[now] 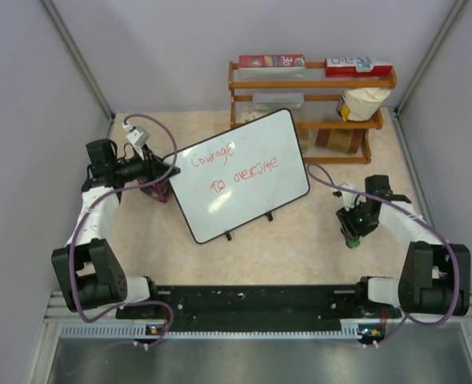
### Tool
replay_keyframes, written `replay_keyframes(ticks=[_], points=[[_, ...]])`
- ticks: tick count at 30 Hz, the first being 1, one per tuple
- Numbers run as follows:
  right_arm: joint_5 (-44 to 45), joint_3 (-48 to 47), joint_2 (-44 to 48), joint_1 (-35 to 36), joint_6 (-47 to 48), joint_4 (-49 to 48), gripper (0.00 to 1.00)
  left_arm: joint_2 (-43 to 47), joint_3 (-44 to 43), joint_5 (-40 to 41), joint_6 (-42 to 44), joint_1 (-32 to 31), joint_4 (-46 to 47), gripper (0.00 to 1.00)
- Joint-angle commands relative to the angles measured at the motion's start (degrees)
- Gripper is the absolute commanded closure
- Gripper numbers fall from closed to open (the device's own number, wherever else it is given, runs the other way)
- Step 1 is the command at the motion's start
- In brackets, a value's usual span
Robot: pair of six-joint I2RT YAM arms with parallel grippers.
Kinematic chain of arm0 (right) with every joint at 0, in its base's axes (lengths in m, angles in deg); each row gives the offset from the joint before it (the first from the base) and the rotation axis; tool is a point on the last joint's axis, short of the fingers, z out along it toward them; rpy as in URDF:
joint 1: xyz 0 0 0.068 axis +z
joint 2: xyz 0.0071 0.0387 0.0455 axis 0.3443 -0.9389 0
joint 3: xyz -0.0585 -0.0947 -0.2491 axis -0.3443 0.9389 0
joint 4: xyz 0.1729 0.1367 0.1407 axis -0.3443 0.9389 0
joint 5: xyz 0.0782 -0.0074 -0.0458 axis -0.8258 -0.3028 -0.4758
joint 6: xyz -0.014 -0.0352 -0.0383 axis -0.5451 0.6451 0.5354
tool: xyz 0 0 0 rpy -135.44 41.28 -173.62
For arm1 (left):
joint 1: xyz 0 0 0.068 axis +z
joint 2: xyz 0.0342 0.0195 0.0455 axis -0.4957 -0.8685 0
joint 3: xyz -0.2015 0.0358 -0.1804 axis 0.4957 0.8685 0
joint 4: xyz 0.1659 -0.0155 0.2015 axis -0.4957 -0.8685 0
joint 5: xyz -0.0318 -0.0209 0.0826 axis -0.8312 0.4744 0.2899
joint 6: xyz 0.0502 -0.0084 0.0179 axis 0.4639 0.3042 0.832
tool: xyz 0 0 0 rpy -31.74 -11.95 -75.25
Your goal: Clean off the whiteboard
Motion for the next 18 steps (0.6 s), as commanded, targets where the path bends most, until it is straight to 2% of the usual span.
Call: replay_keyframes(ticks=[1,11,18], points=[[-1.0,0.5,-0.4,0.6,-0.5,-1.8,0.56,0.0,0.0,3.1,7.2,-0.4,-0.6,1.0],[-0.7,0.7,-0.9,0.9,-0.8,-1.9,0.61,0.0,-0.1,3.1,7.4,-0.3,-0.7,1.0],[-0.1,0.5,-1.7,1.0,-1.0,-2.0,0.69,-0.3,-0.2,2.8,7.4,-0.4,-0.9,1.0]])
